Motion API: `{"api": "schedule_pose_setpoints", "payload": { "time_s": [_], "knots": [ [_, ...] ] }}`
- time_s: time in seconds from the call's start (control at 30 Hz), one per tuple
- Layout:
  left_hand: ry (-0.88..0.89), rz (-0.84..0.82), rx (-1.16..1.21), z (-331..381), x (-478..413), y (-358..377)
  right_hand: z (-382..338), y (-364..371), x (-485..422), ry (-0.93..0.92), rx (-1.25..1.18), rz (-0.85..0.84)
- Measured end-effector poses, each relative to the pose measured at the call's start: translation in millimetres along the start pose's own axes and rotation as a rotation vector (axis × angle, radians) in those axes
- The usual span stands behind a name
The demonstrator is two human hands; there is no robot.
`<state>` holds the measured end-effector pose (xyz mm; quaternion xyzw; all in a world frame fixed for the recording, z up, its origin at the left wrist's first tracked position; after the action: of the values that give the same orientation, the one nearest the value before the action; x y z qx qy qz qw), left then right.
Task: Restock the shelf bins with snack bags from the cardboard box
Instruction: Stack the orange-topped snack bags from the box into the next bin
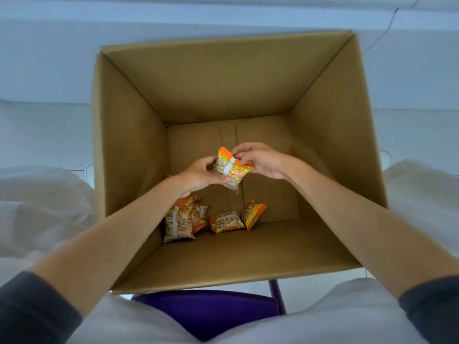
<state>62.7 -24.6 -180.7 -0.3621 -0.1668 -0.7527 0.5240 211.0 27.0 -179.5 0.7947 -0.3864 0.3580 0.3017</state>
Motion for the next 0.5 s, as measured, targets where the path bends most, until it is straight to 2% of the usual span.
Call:
{"api": "schedule_pose_setpoints", "payload": {
  "time_s": [0.07,0.13,0.2,0.27,0.4,0.5],
  "knots": [
    [-0.016,0.009,0.018,-5,1,1,3,11,-2,0.013,-0.069,-0.051],
    [-0.014,0.172,0.052,-13,2,-10,14,21,-5,0.03,-0.068,-0.052],
    [-0.049,0.391,0.078,-28,4,-27,35,29,-9,0.053,0.159,-0.023],
    [-0.094,0.513,0.128,-43,7,-36,60,33,-13,0.087,0.448,-0.035],
    [-0.124,0.511,0.155,-60,3,-33,118,45,-24,0.19,0.821,-0.211],
    [-0.16,0.505,0.153,-70,3,-30,137,52,-26,0.188,0.958,-0.259]
  ]
}}
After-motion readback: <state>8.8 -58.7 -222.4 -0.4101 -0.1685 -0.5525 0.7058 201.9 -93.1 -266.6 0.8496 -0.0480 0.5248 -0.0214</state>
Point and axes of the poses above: each hand's wrist, its own x-axis away from the middle knuckle, its own y-axis out of the palm, z = x × y, the point moved 7 cm from there along -x, towards the middle knuckle, and after that the axes turned 5 degrees about y, right-handed, at the moved point
